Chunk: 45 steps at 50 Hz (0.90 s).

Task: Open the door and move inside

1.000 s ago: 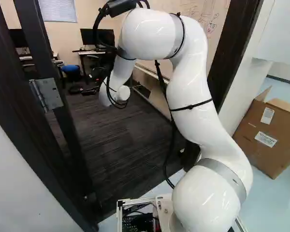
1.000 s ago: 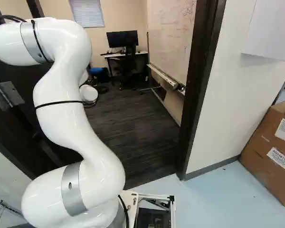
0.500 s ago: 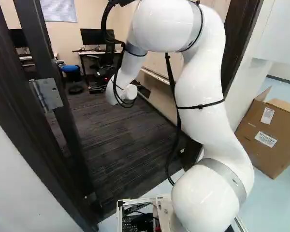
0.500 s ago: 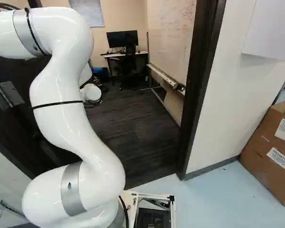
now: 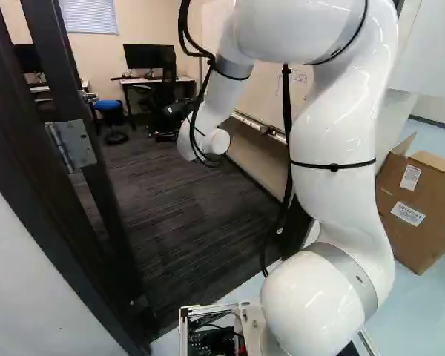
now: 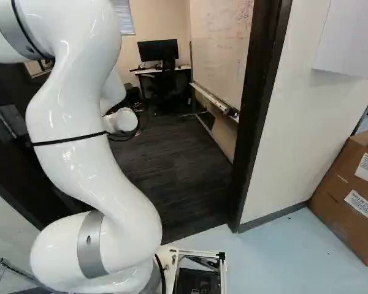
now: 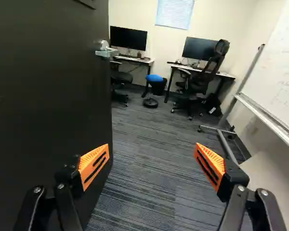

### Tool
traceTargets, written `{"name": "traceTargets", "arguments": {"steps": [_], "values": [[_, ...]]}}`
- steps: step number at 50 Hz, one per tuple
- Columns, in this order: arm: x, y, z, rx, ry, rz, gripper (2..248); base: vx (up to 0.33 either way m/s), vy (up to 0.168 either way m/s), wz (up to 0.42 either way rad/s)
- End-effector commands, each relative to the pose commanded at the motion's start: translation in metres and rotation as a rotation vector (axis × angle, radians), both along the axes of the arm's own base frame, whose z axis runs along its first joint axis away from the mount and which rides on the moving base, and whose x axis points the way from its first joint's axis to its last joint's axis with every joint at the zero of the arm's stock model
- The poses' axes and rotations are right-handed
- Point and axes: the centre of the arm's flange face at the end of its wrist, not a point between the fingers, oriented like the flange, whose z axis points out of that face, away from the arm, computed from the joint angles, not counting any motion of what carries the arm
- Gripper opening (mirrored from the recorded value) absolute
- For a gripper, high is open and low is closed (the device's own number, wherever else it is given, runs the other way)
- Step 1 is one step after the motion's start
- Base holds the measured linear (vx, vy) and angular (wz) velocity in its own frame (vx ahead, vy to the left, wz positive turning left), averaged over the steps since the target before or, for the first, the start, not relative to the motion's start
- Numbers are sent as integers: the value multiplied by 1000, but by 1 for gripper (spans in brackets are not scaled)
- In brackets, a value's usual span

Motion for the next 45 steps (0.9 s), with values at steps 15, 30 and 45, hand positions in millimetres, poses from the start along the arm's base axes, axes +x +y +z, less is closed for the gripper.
{"name": "traceTargets", "arguments": {"steps": [15,30,45], "values": [[-40,-54,3,12,37,-119,247,0,0,0],[-88,-103,0,27,73,-242,247,0,0,0],[-134,-138,-8,41,104,-347,247,0,0,0]]}}
